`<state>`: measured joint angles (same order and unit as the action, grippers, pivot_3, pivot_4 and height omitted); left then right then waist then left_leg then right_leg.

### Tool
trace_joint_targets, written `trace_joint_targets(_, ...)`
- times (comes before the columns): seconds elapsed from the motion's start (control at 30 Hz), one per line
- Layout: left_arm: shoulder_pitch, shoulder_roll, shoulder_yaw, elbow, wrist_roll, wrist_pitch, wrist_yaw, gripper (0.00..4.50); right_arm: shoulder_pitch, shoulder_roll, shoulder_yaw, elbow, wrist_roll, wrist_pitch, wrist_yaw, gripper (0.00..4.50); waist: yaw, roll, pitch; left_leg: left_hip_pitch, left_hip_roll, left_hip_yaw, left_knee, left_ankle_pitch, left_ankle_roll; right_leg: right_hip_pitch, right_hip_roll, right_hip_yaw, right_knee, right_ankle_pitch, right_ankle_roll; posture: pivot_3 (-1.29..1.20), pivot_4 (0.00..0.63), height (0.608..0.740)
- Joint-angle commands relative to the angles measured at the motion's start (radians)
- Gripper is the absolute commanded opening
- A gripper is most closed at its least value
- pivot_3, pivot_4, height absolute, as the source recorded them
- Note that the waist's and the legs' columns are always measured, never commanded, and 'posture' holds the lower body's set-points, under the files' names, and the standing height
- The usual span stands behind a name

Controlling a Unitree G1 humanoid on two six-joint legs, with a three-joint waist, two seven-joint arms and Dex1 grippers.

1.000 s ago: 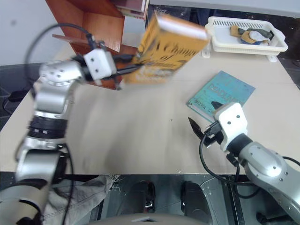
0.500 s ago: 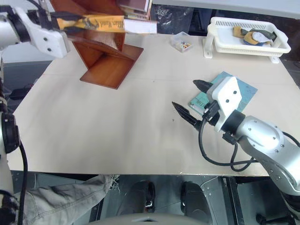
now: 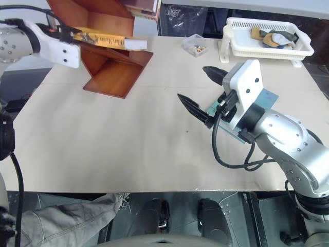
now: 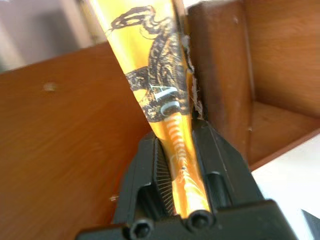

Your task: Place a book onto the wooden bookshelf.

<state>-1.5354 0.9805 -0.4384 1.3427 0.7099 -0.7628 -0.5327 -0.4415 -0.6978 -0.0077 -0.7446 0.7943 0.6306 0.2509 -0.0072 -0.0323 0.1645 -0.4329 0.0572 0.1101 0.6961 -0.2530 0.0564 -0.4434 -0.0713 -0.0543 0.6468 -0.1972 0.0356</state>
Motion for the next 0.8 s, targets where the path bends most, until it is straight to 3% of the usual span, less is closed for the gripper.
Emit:
trace_joint_targets(0.03,-0.037,0.031,0.011,0.02,0.006,0.039,0.041,2.65,0.009,0.013,-0.022,-0.033,-0.022,0.006,-0.005,4.5,-0.005,0.0,0.0,0.0,0.0,0.001,0.0,0.0,0.0,-0.001,0.0,0.001,0.001,0.0,0.0,0.0,0.15,0.74)
trace_joint_targets(0.13,-0.034,0.038,0.03,0.02,-0.011,0.026,0.063,4.28,0.027,0.022,-0.023,-0.039,-0.037,0.01,0.0,4.5,-0.004,-0.001,0.001,-0.001,0.0,0.001,0.0,0.0,0.0,-0.002,0.0,0.001,0.002,0.0,0.0,0.0,0.15,0.74)
trace_joint_targets(0.17,-0.028,0.044,0.046,0.02,-0.03,0.013,0.059,4.45,0.033,0.023,-0.023,-0.041,-0.043,0.012,0.004,4.5,-0.004,-0.001,0.001,-0.001,0.0,0.001,0.0,0.0,0.0,-0.002,0.0,0.001,0.002,0.0,0.0,0.0,0.15,0.74)
trace_joint_targets(0.3,0.022,0.052,0.227,0.016,-0.245,-0.027,-0.107,4.45,0.056,0.022,-0.034,-0.042,-0.052,0.017,0.023,4.5,-0.004,-0.002,0.001,-0.001,0.0,0.002,0.0,0.0,0.0,-0.002,-0.001,0.002,0.002,0.0,0.0,0.0,0.15,0.74)
trace_joint_targets(0.47,0.134,0.042,0.479,-0.031,-0.564,-0.007,-0.425,4.45,0.076,0.0,-0.044,-0.02,-0.072,0.016,0.067,4.5,-0.004,-0.002,0.001,-0.001,0.0,0.002,0.001,0.0,0.0,-0.003,-0.001,0.002,0.004,0.0,0.0,0.0,0.15,0.74)
trace_joint_targets(0.57,0.239,0.008,0.628,-0.156,-0.803,0.155,-0.641,4.45,0.089,-0.026,-0.045,0.006,-0.093,0.016,0.115,4.5,-0.004,-0.002,0.001,-0.001,0.0,0.001,0.004,0.0,0.0,-0.002,-0.001,0.002,0.007,0.0,0.0,0.0,0.15,0.74)
trace_joint_targets(0.67,0.557,-0.041,0.689,-0.628,-1.046,0.532,-0.72,4.45,0.101,-0.051,-0.051,0.031,-0.097,0.018,0.166,4.5,-0.005,-0.001,0.0,0.0,0.0,0.001,0.006,0.0,0.0,-0.002,-0.002,0.003,0.01,0.0,0.0,0.0,0.15,0.74)
trace_joint_targets(0.73,0.86,-0.072,0.717,-1.059,-1.184,0.8,-0.609,4.45,0.111,-0.065,-0.06,0.042,-0.084,0.029,0.195,4.5,-0.01,0.0,0.0,0.003,0.001,-0.002,0.006,0.0,0.0,-0.002,-0.004,0.007,0.014,-0.001,0.001,0.0,0.15,0.74)
trace_joint_targets(0.8,1.102,-0.136,0.746,-1.335,-1.25,0.96,-0.464,4.45,0.146,-0.084,-0.064,0.035,-0.096,0.034,0.218,4.5,-0.01,-0.002,0.001,0.003,0.001,-0.002,0.007,0.002,-0.003,-0.003,-0.004,0.009,0.014,-0.001,0.002,0.0,0.15,0.74)
